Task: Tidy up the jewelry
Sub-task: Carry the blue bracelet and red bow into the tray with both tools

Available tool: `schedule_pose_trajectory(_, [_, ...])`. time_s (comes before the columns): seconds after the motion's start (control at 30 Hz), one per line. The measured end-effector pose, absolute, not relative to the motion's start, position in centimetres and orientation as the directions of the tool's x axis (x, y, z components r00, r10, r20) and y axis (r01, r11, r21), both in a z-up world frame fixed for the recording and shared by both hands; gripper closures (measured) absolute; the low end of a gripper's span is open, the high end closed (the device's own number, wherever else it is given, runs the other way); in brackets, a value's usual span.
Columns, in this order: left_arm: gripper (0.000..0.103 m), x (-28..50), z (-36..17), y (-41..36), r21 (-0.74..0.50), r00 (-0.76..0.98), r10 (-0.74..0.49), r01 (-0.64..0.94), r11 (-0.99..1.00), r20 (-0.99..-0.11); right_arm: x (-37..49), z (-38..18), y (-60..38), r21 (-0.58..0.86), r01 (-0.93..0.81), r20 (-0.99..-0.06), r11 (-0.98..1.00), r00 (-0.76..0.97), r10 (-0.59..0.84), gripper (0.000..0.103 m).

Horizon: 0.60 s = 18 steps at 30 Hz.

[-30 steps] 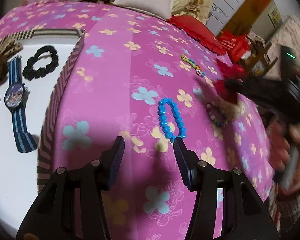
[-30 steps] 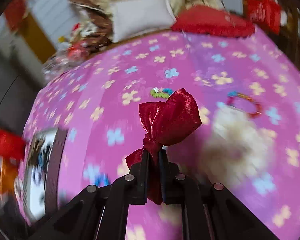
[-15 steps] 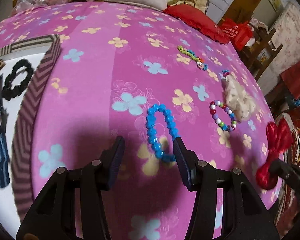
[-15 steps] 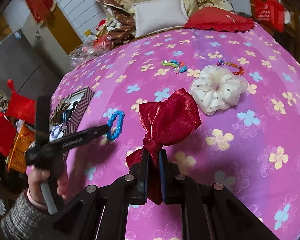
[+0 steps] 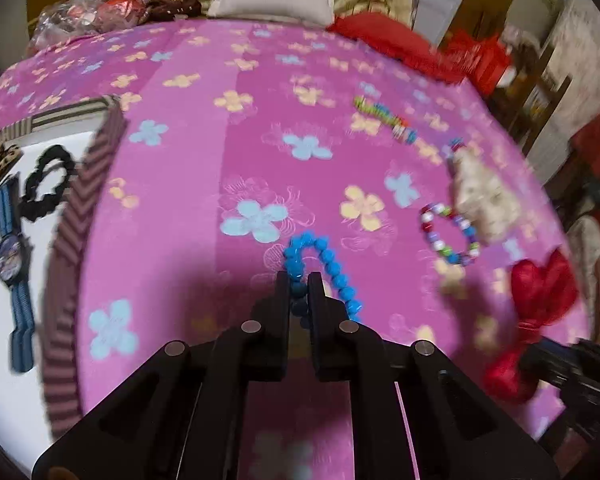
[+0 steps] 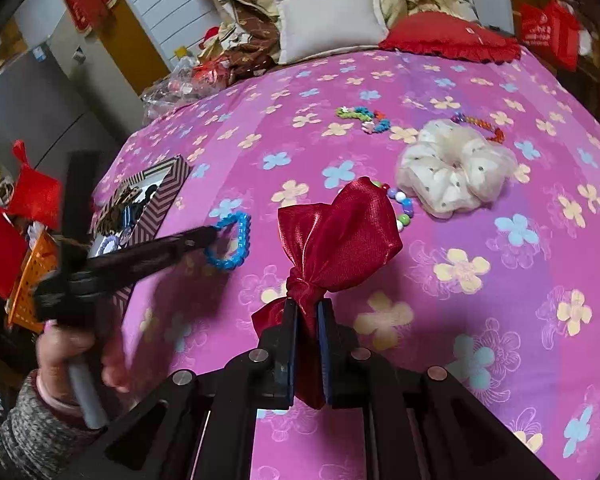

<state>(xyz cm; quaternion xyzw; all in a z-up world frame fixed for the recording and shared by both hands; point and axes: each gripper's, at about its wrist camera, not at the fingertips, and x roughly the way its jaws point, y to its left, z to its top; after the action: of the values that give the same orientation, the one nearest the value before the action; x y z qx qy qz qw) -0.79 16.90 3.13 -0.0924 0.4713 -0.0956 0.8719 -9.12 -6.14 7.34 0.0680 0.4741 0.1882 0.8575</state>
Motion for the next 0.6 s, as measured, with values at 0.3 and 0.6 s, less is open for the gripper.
schedule_pose_trajectory(0.3, [0.096,-7.3,9.9,26.2,-0.329,0.687,-0.243,0.005,0.944,-0.685,-10.7,9.6,-1.8,0.26,-0.338,-0.779,0.904,0.48,0.404,0.094])
schedule_pose_trajectory(0.6, [0.096,-10.6,7.4,38.0,-0.33,0.686,-0.032,-0.307,0.893,-0.727,-12.1,11.5,8.3,0.239,-0.522,-0.782,0.819,0.396,0.481,0.094])
